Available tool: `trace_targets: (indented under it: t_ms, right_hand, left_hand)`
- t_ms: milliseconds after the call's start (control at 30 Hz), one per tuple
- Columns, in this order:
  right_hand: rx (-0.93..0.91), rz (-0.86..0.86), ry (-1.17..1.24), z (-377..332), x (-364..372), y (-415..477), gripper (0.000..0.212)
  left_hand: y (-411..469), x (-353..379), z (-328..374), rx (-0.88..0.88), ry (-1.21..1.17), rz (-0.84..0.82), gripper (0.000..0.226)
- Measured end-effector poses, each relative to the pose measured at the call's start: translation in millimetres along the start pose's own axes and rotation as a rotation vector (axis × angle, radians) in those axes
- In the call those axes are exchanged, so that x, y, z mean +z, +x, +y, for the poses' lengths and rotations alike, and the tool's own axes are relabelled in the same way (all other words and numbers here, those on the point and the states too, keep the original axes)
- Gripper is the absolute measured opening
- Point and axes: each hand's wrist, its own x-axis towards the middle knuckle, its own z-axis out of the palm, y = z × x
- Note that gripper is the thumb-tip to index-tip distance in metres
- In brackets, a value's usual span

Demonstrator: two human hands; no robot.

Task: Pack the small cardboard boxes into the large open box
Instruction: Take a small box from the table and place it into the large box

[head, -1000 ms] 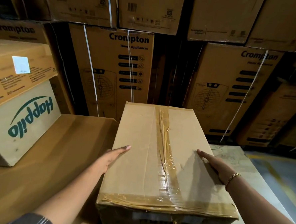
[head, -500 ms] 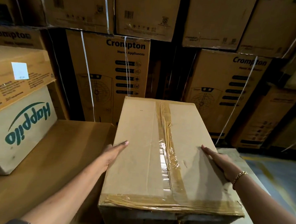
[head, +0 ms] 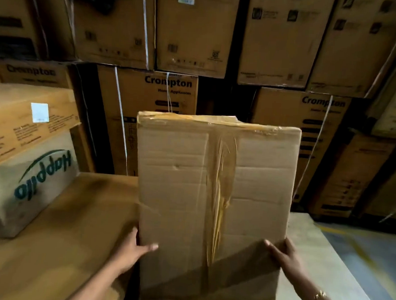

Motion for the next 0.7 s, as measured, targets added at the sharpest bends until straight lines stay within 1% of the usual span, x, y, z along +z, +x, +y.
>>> trace_targets:
  t_ms: [33, 67, 100, 167, 200, 233, 267, 333, 367, 433, 500, 533, 567, 600, 667, 700]
  right_hand:
    - [0.018, -0.016, -0.005, 11, -4, -3, 0.061]
    - [0.042, -0.027, -0.036, 18, -8, -7, 0.067]
    - [0.053, -0.040, -0.065, 25, -13, -9, 0.070]
    - [0.051, -0.066, -0.082, 26, -20, -17, 0.072]
    - [0.060, -0.086, -0.081, 26, -22, -20, 0.067]
    - [0.065, -0.121, -0.074, 23, -25, -24, 0.063]
    - [0.087, -0.166, -0.058, 18, -28, -26, 0.065]
    - [0.177, -0.239, 0.071, 2, -40, -30, 0.085]
    - [0.180, -0.285, 0.165, -10, -50, -30, 0.093]
    - [0.128, -0.372, 0.277, -41, -75, -29, 0.095]
    - [0.085, -0.393, 0.251, -81, -102, -25, 0.096]
    - [0.077, -0.388, 0.232, -101, -113, -21, 0.097]
    - [0.086, -0.379, 0.216, -121, -121, -16, 0.095]
    - [0.101, -0.376, 0.195, -142, -124, -12, 0.091]
    - [0.158, -0.376, 0.099, -181, -120, -7, 0.084]
    - [0.191, -0.354, 0.016, -196, -116, -6, 0.082]
  left_hand:
    - [-5, 6, -6, 0.005, -0.021, 0.018, 0.073]
    - [-10, 12, -9, 0.035, 0.002, 0.034, 0.058]
    - [-14, 17, -11, 0.040, 0.011, 0.044, 0.054]
    - [-20, 23, -11, 0.019, 0.018, 0.025, 0.060]
    - [-24, 24, -10, 0.013, 0.025, 0.021, 0.064]
    - [-27, 21, -11, -0.004, 0.011, 0.022, 0.070]
    - [-31, 18, -9, -0.013, -0.019, 0.015, 0.081]
    - [-46, 4, 5, -0.053, -0.161, -0.016, 0.107]
    - [-56, -4, 17, -0.055, -0.242, -0.027, 0.109]
    - [-71, -23, 44, 0.059, -0.395, -0.041, 0.098]
    - [-88, -42, 82, 0.218, -0.504, -0.055, 0.094]
    - [-94, -52, 102, 0.271, -0.544, -0.023, 0.093]
    - [-99, -61, 121, 0.285, -0.585, 0.005, 0.093]
    - [-103, -70, 141, 0.276, -0.615, -0.009, 0.093]
    - [-103, -85, 170, 0.168, -0.566, -0.035, 0.091]
    - [-98, -92, 182, 0.103, -0.498, -0.031, 0.086]
